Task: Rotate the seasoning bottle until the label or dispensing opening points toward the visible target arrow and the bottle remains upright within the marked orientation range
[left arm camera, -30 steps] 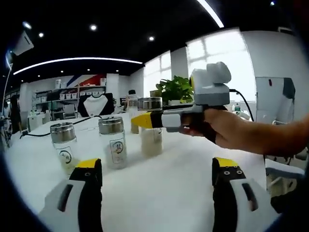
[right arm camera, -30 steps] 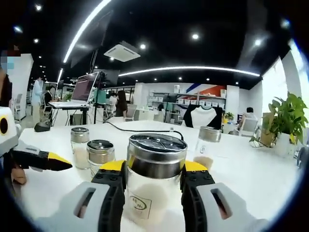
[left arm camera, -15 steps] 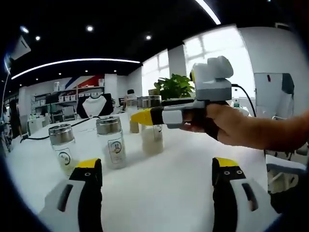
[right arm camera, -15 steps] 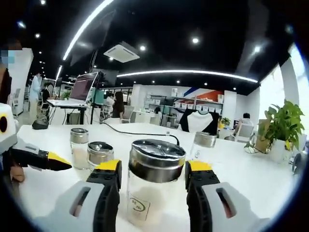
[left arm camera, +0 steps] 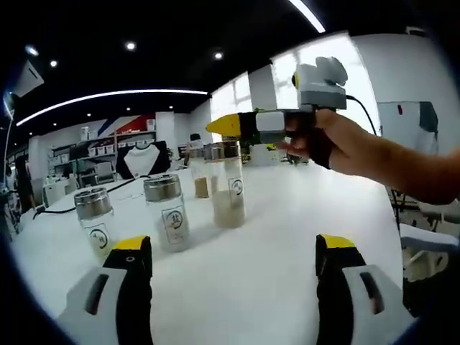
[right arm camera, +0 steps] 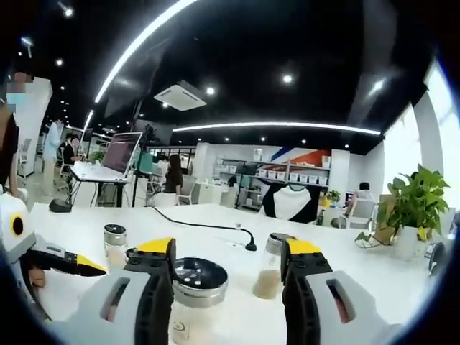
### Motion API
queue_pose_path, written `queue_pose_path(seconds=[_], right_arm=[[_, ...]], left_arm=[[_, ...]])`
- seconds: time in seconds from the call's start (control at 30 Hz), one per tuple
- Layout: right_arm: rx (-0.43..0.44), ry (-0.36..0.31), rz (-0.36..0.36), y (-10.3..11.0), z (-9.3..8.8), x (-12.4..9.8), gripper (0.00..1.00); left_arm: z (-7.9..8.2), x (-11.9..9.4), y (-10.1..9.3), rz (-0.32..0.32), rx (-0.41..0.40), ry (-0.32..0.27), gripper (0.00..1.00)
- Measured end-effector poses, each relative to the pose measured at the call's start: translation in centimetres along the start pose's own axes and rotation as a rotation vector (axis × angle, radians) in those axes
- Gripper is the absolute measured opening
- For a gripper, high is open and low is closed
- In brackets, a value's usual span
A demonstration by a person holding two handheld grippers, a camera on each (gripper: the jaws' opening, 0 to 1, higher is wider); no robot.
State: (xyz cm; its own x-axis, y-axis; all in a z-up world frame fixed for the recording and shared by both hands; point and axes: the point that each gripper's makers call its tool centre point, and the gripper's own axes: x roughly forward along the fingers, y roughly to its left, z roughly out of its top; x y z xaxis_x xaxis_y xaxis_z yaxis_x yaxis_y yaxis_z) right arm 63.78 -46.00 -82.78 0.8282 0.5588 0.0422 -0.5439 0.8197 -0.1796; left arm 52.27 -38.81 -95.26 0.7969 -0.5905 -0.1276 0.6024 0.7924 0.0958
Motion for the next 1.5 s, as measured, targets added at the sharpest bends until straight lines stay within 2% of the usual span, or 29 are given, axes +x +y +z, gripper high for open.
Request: queue_pose_path(seconds=[0.13,0.23,0.4,0.43,0.5,0.57,0.73,0.83,0.93,1.0,1.07,1.1,1.17,1.2,1.27,1.37,1.43,1.5], right_arm=[[0.011,-0.004,-0.016,-1.4,0.1,0.5,0.53],[0.035,0.022,-0.035,-2.8,-1.1,1.5,0.53],[0.036,0.068,-0.049,-4.0,-3.1,3.3,0.50],[0.053,0.051,-0.041,-4.0,-2.9,3.4,0.49],[0.046,0.075,-0.062,-4.6,-3.6,4.0,0.48],[0.046,0.071,-0.074,-5.0,-3.7,4.3,0.48],[0.060,0.093,-0.082,-5.8,-5.0,5.4,0.48],[-0.011,0.068,-0.041,-6.0,-5.3,6.6,0.54],[0.003,0.100,-0.042,-6.6,-6.5,7.3,0.55],[0.027,0.100,-0.033,-6.7,-6.9,7.8,0.55],[0.029,0.115,-0.041,-6.9,-7.5,8.1,0.55],[0.028,0.115,-0.041,-6.9,-7.7,8.3,0.55],[0.028,0.116,-0.041,-7.1,-8.0,8.7,0.55],[0.036,0.118,-0.053,-7.4,-8.3,9.0,0.55],[0.063,0.121,-0.063,-7.7,-8.6,9.3,0.55],[0.090,0.108,-0.069,-7.7,-8.7,9.9,0.55],[0.079,0.111,-0.076,-7.7,-8.8,10.3,0.55],[0.042,0.117,-0.079,-7.4,-8.9,10.9,0.55]], left_arm=[[-0.4,0.2,-0.2,0.003,0.036,0.024,1.00],[-0.6,0.2,-0.3,0.002,0.047,0.038,1.00],[-0.1,0.0,0.1,0.000,-0.009,0.011,1.00],[0.0,0.0,0.1,0.003,-0.015,0.006,1.00],[0.0,0.0,0.1,0.002,-0.023,-0.001,1.00],[0.0,0.0,0.1,0.000,-0.027,-0.001,1.00],[0.3,-0.1,0.2,-0.007,-0.059,-0.015,1.00],[0.5,-0.2,0.2,-0.011,-0.071,-0.029,1.00],[0.7,-0.3,0.2,-0.017,-0.053,-0.039,1.00],[1.0,-0.5,0.6,-0.012,-0.069,-0.054,1.00],[0.8,-0.8,1.5,0.000,-0.091,-0.045,0.99],[0.8,-1.2,2.7,0.051,-0.077,-0.047,0.97],[0.7,-1.7,3.5,0.073,-0.005,-0.036,0.97],[0.4,-1.9,3.7,0.075,-0.001,-0.023,0.97],[0.0,-2.3,4.2,0.079,-0.038,-0.012,0.97],[0.4,-3.0,4.9,0.089,-0.061,-0.035,0.97],[0.3,-3.3,5.4,0.102,-0.059,-0.041,0.96],[0.0,-3.6,6.4,0.141,-0.045,-0.027,0.93]])
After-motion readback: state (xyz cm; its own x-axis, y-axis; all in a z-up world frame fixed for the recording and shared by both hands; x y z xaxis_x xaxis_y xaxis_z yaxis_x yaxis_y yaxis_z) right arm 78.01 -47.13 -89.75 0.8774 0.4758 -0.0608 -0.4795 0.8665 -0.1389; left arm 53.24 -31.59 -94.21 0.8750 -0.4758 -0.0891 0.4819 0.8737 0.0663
